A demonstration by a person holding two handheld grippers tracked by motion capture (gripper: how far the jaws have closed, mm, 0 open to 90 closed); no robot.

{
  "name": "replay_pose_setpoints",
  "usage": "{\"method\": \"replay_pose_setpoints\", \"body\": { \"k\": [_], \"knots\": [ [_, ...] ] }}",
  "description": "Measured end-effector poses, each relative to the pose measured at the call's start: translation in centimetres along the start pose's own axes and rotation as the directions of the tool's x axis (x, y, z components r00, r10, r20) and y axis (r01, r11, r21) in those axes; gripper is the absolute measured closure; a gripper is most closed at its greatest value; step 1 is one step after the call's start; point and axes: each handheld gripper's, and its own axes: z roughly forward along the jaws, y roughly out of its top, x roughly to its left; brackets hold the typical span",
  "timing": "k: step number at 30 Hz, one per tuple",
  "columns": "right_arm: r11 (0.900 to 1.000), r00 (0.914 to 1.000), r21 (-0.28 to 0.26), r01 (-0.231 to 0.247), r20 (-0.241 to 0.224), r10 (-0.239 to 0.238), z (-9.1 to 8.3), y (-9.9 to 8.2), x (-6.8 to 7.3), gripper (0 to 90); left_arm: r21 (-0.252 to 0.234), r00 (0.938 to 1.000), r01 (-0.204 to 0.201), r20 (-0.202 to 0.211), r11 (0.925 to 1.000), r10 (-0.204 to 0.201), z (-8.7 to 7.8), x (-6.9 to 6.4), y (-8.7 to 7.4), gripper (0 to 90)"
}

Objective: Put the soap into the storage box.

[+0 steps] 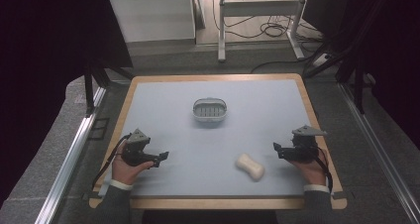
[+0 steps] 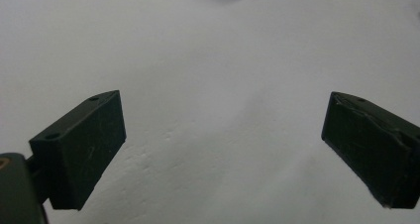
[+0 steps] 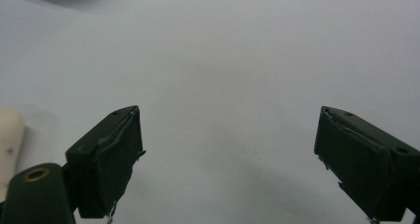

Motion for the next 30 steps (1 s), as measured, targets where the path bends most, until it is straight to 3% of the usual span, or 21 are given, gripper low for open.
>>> {"method": "replay_pose_setpoints", "body": {
  "k": [9, 16, 23, 30],
  "knots": [
    [1.0, 0.9992, 0.005, -0.008, -0.038, 0.008, 0.4, 0.6, -0.2, 16.5, 0.024, 0.9993, -0.038, 0.0, 0.999, 0.038, 0.2, -0.3, -0.3, 4.4],
    [1.0, 0.9978, 0.006, 0.003, -0.066, -0.002, 0.6, 1.1, 0.1, 16.5, 0.02, 0.999, -0.038, -0.022, 0.9991, 0.038, -0.3, -0.4, -0.3, 5.0],
    [0.9993, 0.9961, 0.0, 0.037, -0.08, -0.037, -0.5, 1.9, 0.8, 17.8, 0.015, 0.9993, -0.036, 0.007, 0.9992, 0.036, -0.2, -0.6, -0.3, 6.6],
    [0.9989, 0.9949, -0.016, 0.043, -0.091, -0.044, -1.0, 2.7, 1.0, 17.8, 0.03, 0.9985, -0.054, 0.006, 0.9981, 0.054, -0.1, -0.6, -0.4, 6.6]
  ]
}}
